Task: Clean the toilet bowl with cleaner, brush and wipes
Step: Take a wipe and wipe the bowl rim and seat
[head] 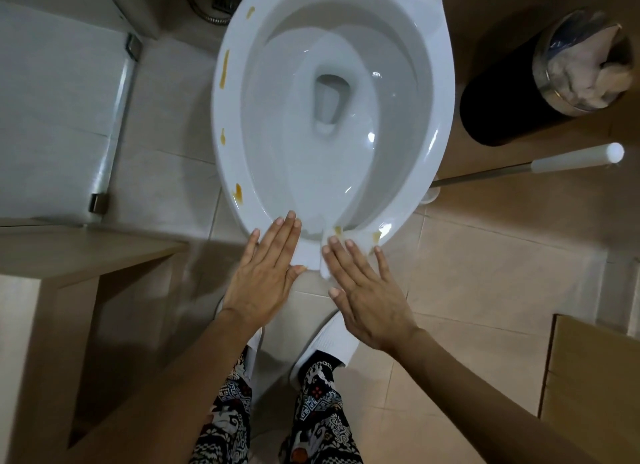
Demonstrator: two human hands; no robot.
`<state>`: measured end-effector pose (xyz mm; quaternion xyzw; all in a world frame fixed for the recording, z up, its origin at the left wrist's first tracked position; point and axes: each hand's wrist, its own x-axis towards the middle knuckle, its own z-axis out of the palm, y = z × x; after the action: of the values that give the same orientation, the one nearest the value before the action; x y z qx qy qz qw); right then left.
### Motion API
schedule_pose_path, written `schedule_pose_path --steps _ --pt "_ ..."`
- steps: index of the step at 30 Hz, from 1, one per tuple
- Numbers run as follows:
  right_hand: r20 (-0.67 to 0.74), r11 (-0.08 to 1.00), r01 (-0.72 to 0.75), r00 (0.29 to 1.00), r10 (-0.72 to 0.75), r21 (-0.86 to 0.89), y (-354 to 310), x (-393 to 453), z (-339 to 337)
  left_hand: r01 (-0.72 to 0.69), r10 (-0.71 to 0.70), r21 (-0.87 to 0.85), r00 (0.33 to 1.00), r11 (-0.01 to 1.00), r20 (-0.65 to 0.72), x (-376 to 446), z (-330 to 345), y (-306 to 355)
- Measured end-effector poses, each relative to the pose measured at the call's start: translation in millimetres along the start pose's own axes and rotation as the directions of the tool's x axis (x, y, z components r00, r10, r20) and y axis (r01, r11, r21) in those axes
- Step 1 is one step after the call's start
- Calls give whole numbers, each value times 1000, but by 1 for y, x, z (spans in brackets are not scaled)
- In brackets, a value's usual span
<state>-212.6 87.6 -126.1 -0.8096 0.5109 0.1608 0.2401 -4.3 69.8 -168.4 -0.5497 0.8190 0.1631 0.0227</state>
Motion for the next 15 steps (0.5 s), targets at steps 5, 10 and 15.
schedule_pose_path --steps 5,10,15 --pt "-8 998 -61 998 61 -7 23 -2 -3 -3 3 35 1000 999 -10 0 -1 0" --pt "1 995 -56 998 56 87 -3 1 -1 -6 6 40 1000 999 2 0 -1 -1" --pt "7 995 -50 999 49 88 4 1 -3 -17 17 38 1000 999 4 -1 -1 -1"
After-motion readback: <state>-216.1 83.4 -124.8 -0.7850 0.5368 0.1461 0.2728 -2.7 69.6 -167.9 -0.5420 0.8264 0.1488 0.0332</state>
